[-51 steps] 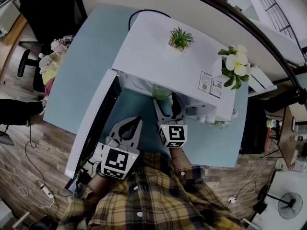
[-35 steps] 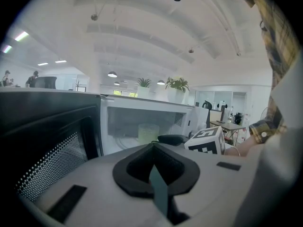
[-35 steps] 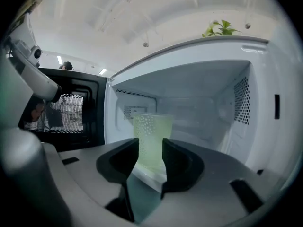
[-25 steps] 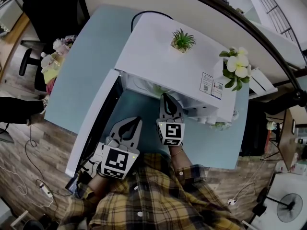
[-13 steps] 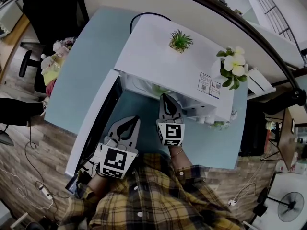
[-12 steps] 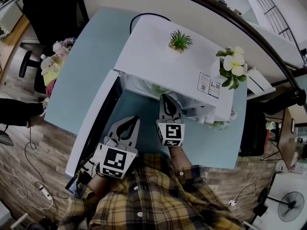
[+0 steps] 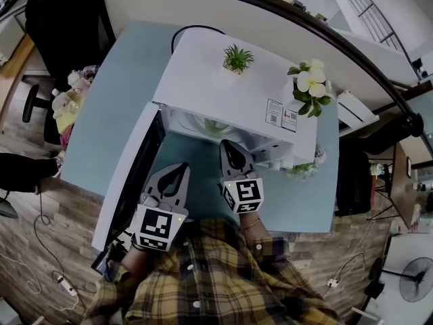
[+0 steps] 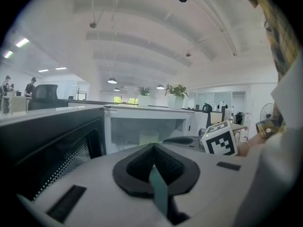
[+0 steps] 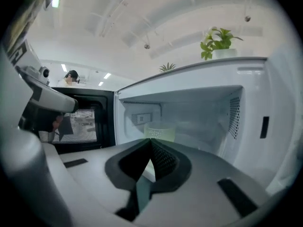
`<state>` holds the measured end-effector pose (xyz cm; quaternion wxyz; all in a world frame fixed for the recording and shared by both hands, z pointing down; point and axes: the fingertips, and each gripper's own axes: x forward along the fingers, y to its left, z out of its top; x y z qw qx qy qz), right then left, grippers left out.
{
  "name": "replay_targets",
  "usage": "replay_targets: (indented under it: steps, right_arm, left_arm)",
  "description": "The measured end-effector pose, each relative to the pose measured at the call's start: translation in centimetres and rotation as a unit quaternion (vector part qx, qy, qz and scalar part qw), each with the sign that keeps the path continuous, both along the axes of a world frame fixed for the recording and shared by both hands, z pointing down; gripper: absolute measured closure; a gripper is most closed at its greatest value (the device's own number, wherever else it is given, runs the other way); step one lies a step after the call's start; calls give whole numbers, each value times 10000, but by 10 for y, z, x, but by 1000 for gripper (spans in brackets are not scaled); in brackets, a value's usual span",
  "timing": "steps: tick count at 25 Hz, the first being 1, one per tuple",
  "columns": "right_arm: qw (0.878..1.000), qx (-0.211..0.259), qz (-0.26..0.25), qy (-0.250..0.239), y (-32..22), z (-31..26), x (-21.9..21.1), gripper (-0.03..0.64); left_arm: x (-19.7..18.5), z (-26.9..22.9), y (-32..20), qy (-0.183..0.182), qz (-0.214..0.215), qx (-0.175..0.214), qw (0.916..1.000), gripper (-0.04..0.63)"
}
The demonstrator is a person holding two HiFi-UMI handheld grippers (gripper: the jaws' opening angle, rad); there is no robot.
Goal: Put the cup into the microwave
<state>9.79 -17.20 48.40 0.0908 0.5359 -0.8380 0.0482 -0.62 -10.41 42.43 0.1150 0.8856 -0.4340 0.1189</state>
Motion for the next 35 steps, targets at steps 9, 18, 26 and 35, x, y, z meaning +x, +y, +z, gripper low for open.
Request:
replay_targets:
  steps: [9,18,26,35]
  right_arm:
    - [9989,-6,-393,-251,35,-34,-3,612]
    - [9961,-296,-582,-602,69,-54,4,612]
    - [9971,-190,-325,-664,80,-72,27,612]
    - [9969,-71,-279,-727,86,-82,37,612]
  left_arm:
    - [3,-5,3,32,153,62,9999,606]
    - [1,-7,4,7,212,93,9997,606]
    - [4,-4,3,-25,273,63,9996,606]
    - [0,-2,1,-24,244,-4,9997,606]
